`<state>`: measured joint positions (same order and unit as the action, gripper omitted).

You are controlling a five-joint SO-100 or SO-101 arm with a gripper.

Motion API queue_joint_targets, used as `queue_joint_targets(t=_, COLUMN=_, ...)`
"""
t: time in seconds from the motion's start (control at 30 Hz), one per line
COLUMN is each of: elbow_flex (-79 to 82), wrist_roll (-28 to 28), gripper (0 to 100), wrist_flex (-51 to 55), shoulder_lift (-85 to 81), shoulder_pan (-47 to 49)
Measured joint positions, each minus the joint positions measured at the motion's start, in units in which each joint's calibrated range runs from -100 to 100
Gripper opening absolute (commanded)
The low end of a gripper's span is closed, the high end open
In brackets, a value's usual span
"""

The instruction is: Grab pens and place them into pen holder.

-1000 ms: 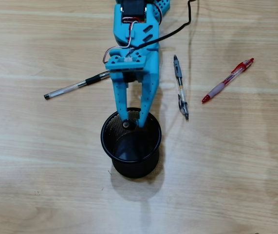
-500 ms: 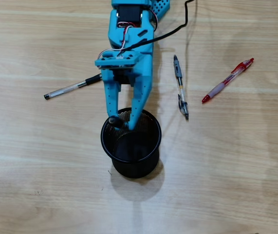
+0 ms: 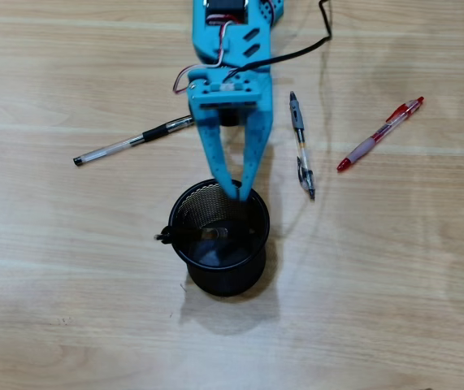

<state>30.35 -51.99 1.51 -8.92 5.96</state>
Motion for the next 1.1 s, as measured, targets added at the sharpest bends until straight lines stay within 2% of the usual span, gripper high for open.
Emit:
queue_joint_targets(t=0.23, elbow_flex=0.0, wrist_roll=1.25, gripper=2, wrist_flex=21.06, shoulder_lift=-11.05, shoulder_pan=2.1)
queue_joint_targets(t=0.37, elbow_flex=0.0, wrist_roll=1.25, gripper=2, wrist_flex=32.11, shoulder_lift=-16.31, shoulder_pan=6.0)
queue_joint_targets(t=0.4, elbow_flex=-0.09, wrist_roll=1.2, gripper=2, wrist_flex=38.33, shoulder_lift=-18.52, shoulder_pan=7.72)
queue_joint_targets(t=0.57, elbow_flex=-1.06, wrist_roll=1.2, gripper=2, wrist_flex=49.2, shoulder_lift=-20.65, shoulder_pan=13.82)
queue_joint_targets(t=0.7, elbow_flex=-3.64, wrist_roll=-2.86, gripper=2, wrist_flex=60.25, shoulder_lift=-20.73, shoulder_pan=19.34)
queue_joint_targets(t=0.8, elbow_flex=-3.82, wrist_roll=-5.41, gripper=2, wrist_flex=65.08, shoulder_lift=-20.73, shoulder_pan=22.77)
queue_joint_targets(t=0.97, elbow_flex=-3.9, wrist_roll=-6.71, gripper=4, wrist_flex=66.47, shoulder_lift=-19.63, shoulder_pan=23.44)
queue_joint_targets(t=1.1, elbow_flex=-6.3, wrist_roll=-6.87, gripper=18, wrist_flex=66.47, shoulder_lift=-16.91, shoulder_pan=23.82)
